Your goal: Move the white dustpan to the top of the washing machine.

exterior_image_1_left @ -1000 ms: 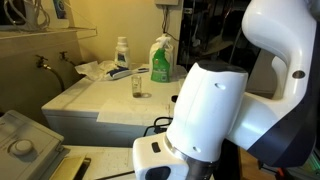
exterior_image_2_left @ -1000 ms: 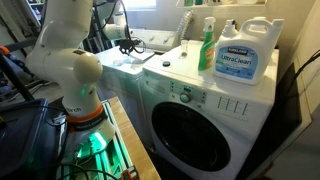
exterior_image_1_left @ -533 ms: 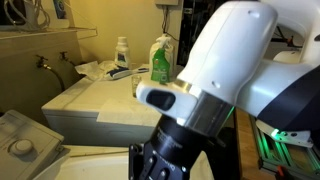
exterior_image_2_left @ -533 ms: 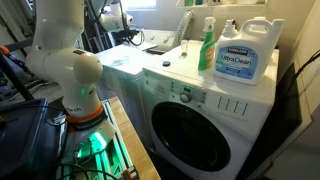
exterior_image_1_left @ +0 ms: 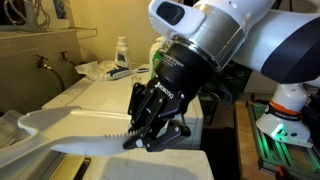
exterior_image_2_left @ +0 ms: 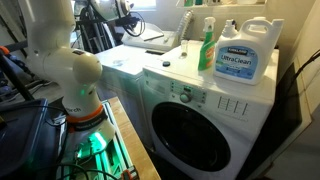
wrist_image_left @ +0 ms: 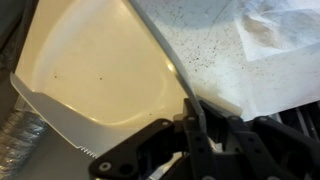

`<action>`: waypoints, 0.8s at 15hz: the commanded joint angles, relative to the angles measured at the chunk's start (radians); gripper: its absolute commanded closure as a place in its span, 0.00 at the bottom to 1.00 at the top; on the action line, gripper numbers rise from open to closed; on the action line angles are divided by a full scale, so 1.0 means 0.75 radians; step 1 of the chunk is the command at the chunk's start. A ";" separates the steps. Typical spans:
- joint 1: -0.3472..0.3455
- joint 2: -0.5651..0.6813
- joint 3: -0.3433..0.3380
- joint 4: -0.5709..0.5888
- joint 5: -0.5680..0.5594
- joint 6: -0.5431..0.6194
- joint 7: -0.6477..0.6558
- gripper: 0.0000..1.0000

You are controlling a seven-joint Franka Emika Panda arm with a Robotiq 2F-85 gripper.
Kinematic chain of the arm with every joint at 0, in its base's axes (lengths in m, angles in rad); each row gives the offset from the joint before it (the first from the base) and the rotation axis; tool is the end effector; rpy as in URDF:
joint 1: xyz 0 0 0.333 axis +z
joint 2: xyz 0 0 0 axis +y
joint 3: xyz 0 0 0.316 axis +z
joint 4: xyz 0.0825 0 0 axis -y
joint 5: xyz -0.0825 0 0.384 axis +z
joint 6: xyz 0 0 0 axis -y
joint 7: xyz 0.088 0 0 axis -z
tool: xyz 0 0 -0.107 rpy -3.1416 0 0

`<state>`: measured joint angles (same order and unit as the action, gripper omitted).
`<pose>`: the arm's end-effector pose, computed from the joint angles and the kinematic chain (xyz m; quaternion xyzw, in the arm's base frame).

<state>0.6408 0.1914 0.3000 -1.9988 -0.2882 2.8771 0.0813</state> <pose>0.3691 0.5171 0.4490 -0.8039 -0.4846 -0.3247 0.1165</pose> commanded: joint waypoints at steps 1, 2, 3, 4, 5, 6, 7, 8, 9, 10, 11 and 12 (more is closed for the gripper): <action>0.052 -0.024 -0.146 0.079 -0.190 -0.069 0.274 0.98; 0.046 -0.012 -0.159 0.124 -0.196 -0.093 0.312 0.98; 0.047 0.014 -0.179 0.191 -0.208 -0.166 0.359 0.98; 0.044 0.037 -0.193 0.245 -0.213 -0.212 0.386 0.98; 0.034 0.083 -0.190 0.319 -0.179 -0.287 0.365 0.98; -0.001 0.133 -0.151 0.394 -0.157 -0.360 0.322 0.98; -0.001 0.192 -0.153 0.473 -0.163 -0.437 0.308 0.98; -0.001 0.242 -0.164 0.526 -0.190 -0.441 0.318 0.98; -0.011 0.117 -0.152 0.384 -0.170 -0.392 0.318 0.91; -0.005 0.163 -0.160 0.437 -0.168 -0.410 0.316 0.91; 0.000 0.202 -0.167 0.474 -0.165 -0.414 0.314 0.91; 0.004 0.231 -0.171 0.500 -0.163 -0.414 0.313 0.98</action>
<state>0.6449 0.3630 0.1694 -1.6296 -0.4114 2.5711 0.3181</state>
